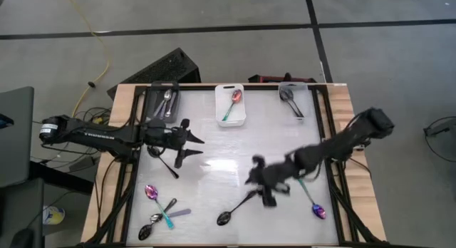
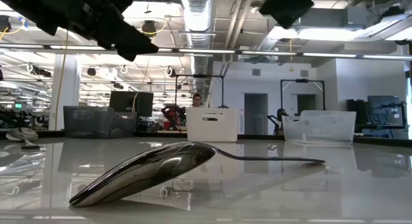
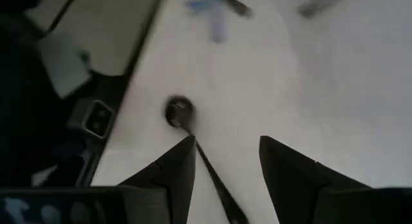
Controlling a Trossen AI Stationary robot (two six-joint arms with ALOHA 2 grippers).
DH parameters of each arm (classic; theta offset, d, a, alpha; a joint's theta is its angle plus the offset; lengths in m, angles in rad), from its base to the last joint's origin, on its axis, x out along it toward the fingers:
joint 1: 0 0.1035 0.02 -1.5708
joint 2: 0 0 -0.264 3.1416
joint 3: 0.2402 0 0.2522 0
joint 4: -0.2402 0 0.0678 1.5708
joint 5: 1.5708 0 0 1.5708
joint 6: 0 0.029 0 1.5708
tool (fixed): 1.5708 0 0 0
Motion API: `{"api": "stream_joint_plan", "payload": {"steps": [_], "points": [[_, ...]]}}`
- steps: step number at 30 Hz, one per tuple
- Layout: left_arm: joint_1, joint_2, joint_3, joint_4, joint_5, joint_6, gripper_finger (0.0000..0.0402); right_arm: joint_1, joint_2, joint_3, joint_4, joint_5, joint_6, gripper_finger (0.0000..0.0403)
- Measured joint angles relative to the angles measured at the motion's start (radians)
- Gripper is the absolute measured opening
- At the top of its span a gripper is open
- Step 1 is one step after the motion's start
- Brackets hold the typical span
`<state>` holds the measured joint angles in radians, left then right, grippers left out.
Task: Sort silverware by color (type)
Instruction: Put the black spoon into the transparent bin
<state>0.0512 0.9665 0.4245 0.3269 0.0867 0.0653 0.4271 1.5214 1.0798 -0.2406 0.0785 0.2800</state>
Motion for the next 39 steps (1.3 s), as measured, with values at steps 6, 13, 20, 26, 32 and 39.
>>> {"api": "stream_joint_plan", "payload": {"steps": [6, 13, 20, 26, 32, 39], "points": [[0.0, 0.002, 0.0, 0.041, -0.036, 0.0, 0.0167, 0.105, 0.205, 0.0, 0.259, 0.107, -0.316, 0.0194], [0.0, 0.002, 0.0, 0.003, 0.033, -0.147, 0.0167, 0.1, 0.36, 0.056, 0.321, 0.103, -0.36, 0.0194], [-0.018, 0.002, 0.0, -0.049, 0.034, -0.239, 0.0167, 0.101, 0.439, 0.073, 0.31, 0.081, -0.36, 0.0194], [-0.042, 0.002, 0.0, -0.066, 0.033, -0.254, 0.0167, 0.106, 0.518, 0.073, 0.329, 0.078, -0.338, 0.0192], [-0.06, 0.002, 0.0, -0.089, 0.029, -0.253, 0.0167, 0.103, 0.54, 0.076, 0.305, 0.109, -0.322, 0.0146], [-0.084, 0.002, 0.0, -0.097, 0.004, -0.234, 0.0167, 0.075, 0.486, 0.072, 0.227, 0.095, -0.289, 0.0032]]}}
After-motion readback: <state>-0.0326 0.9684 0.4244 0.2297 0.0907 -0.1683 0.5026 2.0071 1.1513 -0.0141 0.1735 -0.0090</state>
